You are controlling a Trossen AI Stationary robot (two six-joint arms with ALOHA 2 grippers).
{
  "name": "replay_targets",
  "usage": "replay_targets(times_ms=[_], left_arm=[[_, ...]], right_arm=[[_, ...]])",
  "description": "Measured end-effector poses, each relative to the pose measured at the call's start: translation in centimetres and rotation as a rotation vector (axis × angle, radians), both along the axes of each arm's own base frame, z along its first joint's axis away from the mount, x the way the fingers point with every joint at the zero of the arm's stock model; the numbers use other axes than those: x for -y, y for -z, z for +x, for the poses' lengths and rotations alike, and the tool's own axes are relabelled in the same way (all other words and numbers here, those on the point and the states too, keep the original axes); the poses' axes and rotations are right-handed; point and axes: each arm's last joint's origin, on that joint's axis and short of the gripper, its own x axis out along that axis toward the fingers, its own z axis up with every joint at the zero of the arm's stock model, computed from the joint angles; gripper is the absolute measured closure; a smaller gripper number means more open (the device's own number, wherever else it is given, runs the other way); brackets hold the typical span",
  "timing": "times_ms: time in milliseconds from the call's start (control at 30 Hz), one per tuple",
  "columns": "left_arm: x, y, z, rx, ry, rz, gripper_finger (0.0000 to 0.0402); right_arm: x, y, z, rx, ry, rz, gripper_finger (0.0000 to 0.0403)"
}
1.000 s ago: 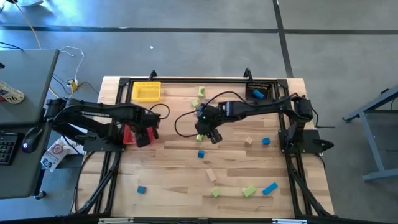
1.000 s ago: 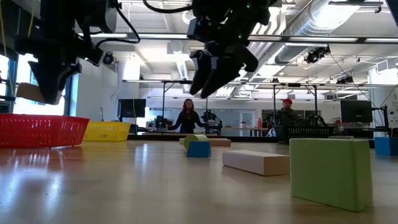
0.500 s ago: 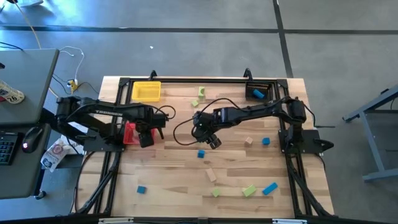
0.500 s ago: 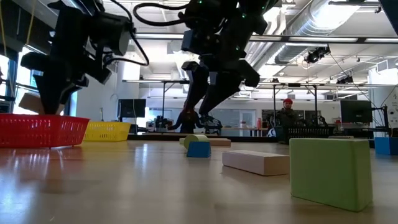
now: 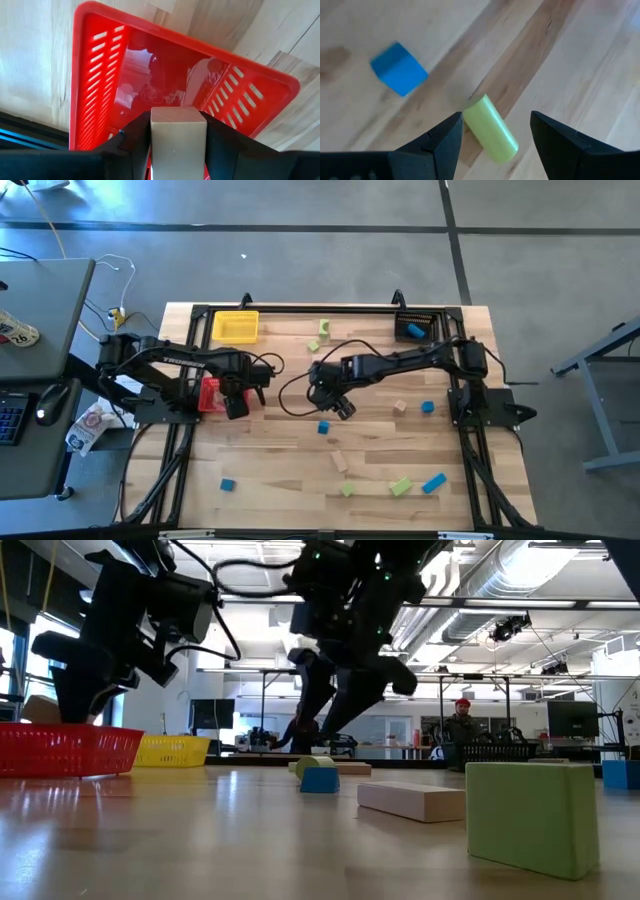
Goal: Sort & place blocks by color
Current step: Put the brown block into the red bin
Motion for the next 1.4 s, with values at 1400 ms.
replay_targets(times_ms=[1400], left_arm=[[-0.1, 0.6, 0.1, 0.028, 0.054, 0.012, 0.0263]], right_arm=[[1.2, 4.1, 0.8, -0.081, 0.053, -0.034, 0.0225]])
